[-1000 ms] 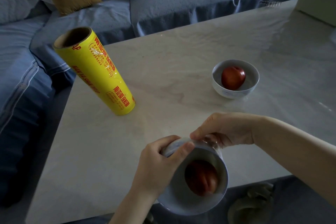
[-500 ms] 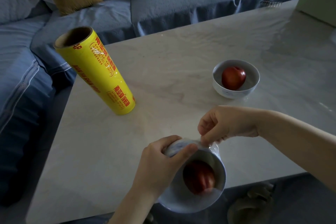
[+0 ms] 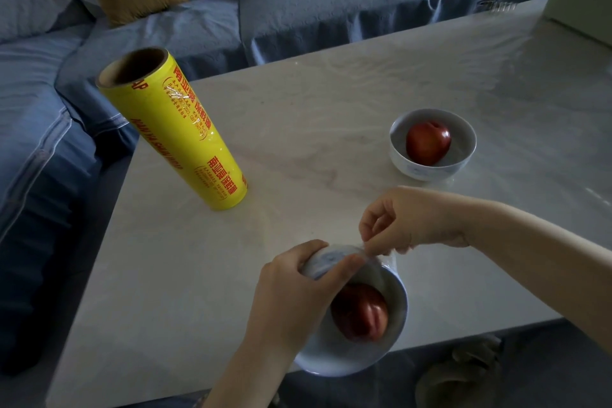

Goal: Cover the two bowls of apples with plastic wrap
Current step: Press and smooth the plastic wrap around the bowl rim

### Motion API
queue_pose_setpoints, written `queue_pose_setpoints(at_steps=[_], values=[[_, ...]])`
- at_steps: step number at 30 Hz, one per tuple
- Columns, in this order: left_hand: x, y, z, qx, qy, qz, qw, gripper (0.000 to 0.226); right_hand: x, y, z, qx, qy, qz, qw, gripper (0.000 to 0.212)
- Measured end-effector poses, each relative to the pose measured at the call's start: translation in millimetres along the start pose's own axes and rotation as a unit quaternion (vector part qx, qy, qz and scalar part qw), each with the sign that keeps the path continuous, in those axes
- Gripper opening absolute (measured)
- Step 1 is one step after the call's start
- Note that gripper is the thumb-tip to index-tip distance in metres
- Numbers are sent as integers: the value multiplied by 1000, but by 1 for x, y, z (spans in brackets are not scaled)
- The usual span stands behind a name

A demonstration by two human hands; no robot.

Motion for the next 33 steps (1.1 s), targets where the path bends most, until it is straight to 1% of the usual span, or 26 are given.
queue_pose_setpoints(at_steps=[1,5,8,10,12,16,19,22,25,26,28,31,33], values=[[-2,1,-1,4,7,6,1000,34,-1,0,1,17,16,-11,1000,17],[-3,1,-1,12,12,2,1000,62,-5,2,8,86,86,20,992,15],[-2,0,-1,8,12,-7,1000,69,-7,4,10,107,107,35,988,13],[-3,0,-2,11,17,-1,1000,59,-7,5,12,103,105,13,989,12],[-1,0,-1,6,20,15,1000,49,-7,6,13,91,90,-35,991,15],[1,1,-1,11,7,33,999,48,-4,7,13,86,53,-81,992,25],[5,2,0,11,-15,43,999,45,2,4,13,47,9,-144,988,28],[7,2,0,5,-36,40,999,44,9,-1,12,11,-39,-219,975,29],[1,4,-2,21,-19,23,999,41,12,-4,10,-11,-71,-305,950,25],[1,4,-2,21,-16,18,999,43,12,-4,10,-18,-77,-307,948,22],[1,3,-1,20,-17,13,1000,45,13,-4,11,-26,-84,-266,960,14],[3,4,-1,19,-13,15,1000,37,11,0,13,-20,-78,-205,975,8],[3,5,0,21,-8,15,1000,33,9,3,14,-2,-60,-176,983,10]])
Point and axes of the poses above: each hand's wrist, its own z-axis away from the middle knuckle, its own y-axis out of the back of the hand, x = y × z, the point moved 6 cm from there along -z, towards the middle knuckle, and after that the axes turned 9 degrees about x, right-handed, at the moved point
